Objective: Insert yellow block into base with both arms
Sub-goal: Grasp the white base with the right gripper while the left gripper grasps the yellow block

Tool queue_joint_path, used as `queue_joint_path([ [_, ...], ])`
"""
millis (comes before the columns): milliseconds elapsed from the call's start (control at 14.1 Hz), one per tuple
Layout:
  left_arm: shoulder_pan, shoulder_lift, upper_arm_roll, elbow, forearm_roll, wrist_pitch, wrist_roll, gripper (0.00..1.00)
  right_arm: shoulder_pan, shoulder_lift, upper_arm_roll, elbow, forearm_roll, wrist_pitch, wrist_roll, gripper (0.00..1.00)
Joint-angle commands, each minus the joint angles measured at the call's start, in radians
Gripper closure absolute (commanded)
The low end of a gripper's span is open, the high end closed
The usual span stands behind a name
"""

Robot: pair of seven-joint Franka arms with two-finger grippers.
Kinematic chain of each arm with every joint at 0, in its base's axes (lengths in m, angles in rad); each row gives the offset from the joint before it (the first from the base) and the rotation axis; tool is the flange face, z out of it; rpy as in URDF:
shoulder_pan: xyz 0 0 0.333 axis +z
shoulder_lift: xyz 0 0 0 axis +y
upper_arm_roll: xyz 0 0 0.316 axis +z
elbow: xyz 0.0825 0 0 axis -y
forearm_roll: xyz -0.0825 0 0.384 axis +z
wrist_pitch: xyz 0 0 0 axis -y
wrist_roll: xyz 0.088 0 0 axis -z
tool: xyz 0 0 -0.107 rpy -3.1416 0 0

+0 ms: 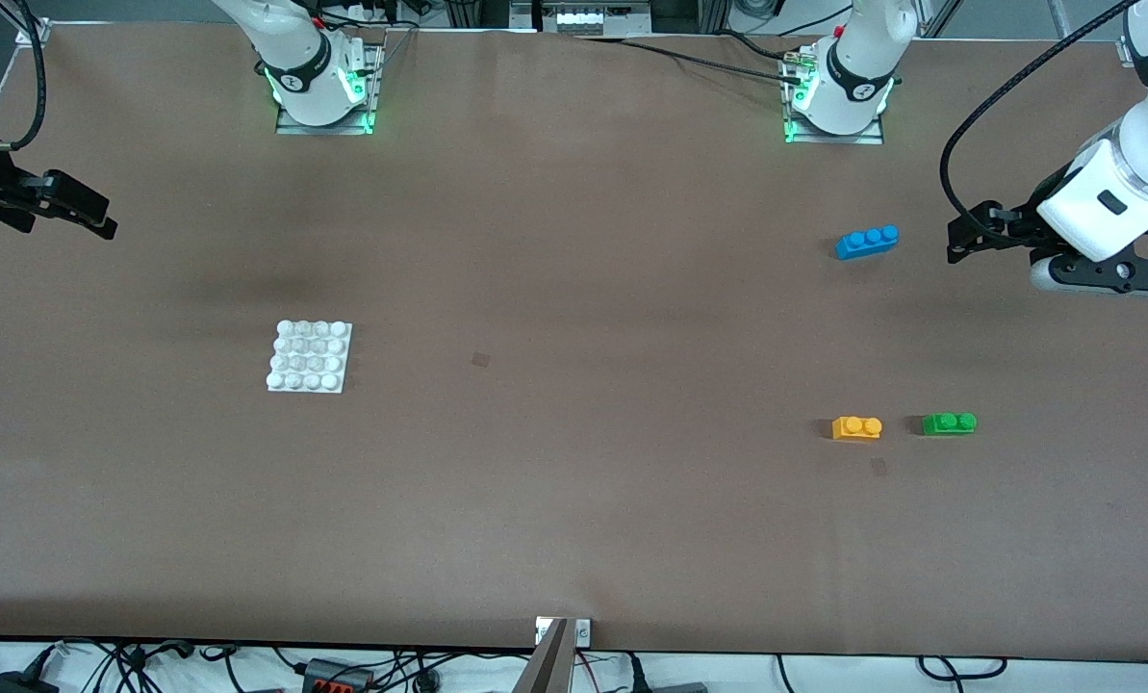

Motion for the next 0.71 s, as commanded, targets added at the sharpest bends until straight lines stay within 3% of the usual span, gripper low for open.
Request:
queue_joint_path([
  [0,-0.009,0.003,0.02,0.013,-0.016,-0.004,0.003,0.0,-0.014,-0.016,0.016,-0.018,-0.015,0.012,-0.012,0.0],
  [637,-0.012,0.011,0.029,0.014,-0.018,-0.004,0.019,0.0,-0.014,-0.014,0.016,-0.018,-0.015,0.0,-0.006,0.0],
])
